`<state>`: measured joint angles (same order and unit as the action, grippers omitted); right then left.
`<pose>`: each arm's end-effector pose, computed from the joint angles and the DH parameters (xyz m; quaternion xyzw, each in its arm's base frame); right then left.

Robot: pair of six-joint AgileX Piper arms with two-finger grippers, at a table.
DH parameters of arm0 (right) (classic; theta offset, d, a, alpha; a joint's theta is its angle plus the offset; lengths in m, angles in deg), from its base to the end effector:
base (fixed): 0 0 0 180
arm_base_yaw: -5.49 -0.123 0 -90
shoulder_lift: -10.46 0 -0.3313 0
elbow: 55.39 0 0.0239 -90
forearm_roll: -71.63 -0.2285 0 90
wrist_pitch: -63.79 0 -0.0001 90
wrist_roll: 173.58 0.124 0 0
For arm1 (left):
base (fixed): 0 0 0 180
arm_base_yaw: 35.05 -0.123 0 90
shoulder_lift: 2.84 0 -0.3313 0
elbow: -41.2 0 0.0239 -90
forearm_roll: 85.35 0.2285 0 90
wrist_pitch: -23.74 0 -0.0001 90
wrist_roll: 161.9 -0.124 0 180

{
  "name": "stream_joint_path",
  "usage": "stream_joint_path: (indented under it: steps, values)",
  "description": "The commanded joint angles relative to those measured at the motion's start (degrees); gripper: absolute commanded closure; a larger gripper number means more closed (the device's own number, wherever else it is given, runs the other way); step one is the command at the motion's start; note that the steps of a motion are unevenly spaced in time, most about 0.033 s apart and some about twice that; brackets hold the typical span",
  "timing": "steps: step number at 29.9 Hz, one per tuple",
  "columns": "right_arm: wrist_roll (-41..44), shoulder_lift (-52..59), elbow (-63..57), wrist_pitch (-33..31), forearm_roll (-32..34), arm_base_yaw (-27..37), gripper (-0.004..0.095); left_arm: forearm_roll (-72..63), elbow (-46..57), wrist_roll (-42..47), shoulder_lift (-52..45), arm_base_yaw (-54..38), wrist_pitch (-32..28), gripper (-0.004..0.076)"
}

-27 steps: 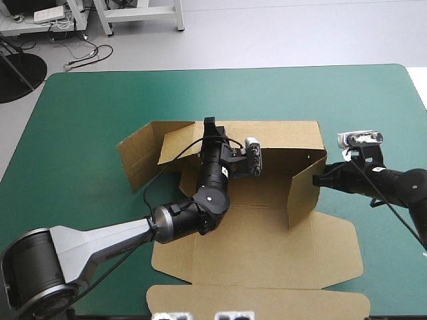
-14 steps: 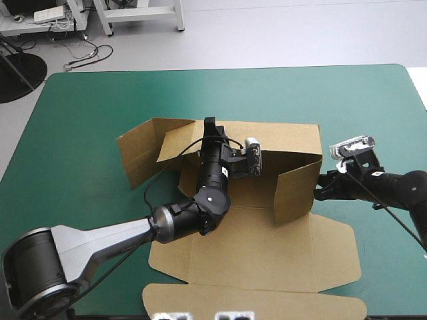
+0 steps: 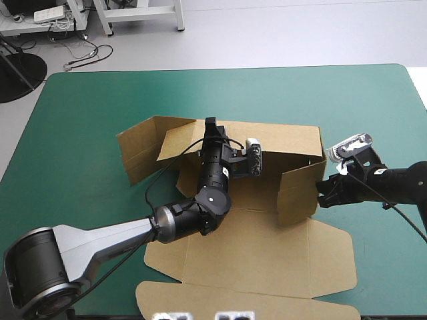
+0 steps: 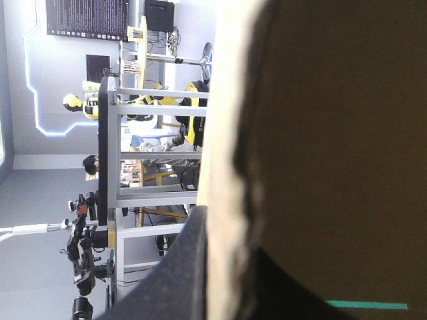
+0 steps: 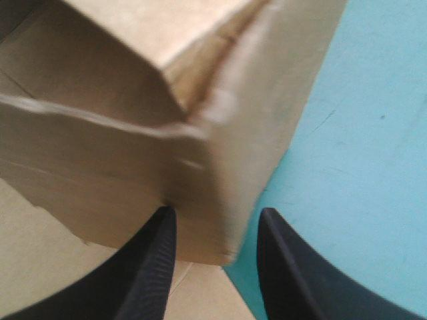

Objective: Fold the box

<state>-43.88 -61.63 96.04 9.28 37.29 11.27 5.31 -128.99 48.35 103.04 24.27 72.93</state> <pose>0.1871 0.0383 0.3242 -0.2464 0.9074 0.1431 0.3090 0.2748 -0.2792 0.3300 0.5524 0.5767 0.3570 0.4846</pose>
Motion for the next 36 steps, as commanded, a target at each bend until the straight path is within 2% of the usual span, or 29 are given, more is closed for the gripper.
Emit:
stream_joint_path:
  steps: [1,7,14,21,24,28,31,36]
  values:
    - [1.1,1.4,2.1,-1.6,-1.8,-0.1,0.0528,-1.0,-1.2,1.1,-1.9,0.3,1.0,0.0733]
    - [0.8,0.7,2.1,3.3,-2.1,-0.1,0.0528,1.5,-1.2,3.6,-2.0,0.3,1.0,0.0733]
    - [-5.0,-4.3,1.1,4.1,-11.2,-0.2,0.0528,2.3,-3.5,5.6,-2.0,0.4,-1.3,0.0733]
    - [-5.9,-7.1,0.8,11.6,-13.3,-0.2,0.0548,0.2,-5.1,2.9,-2.0,0.4,-2.6,0.0733]
    - [-6.1,-7.6,0.8,15.9,-15.2,-0.2,0.0645,-1.1,-5.1,1.6,-2.0,0.5,-3.0,0.0733]
    - [-9.0,-8.8,0.7,17.8,-18.8,-0.2,0.0917,-0.8,-5.1,1.2,-2.0,0.7,-4.7,0.0733]
    - [-10.4,-9.6,0.1,18.0,-21.0,-0.3,0.0908,0.2,-5.1,-1.9,-2.0,0.7,-5.2,0.0733]
    - [-10.4,-9.7,-0.8,17.3,-20.2,-0.6,0.0908,2.9,-5.1,-2.8,-2.0,0.7,-5.0,0.0733]
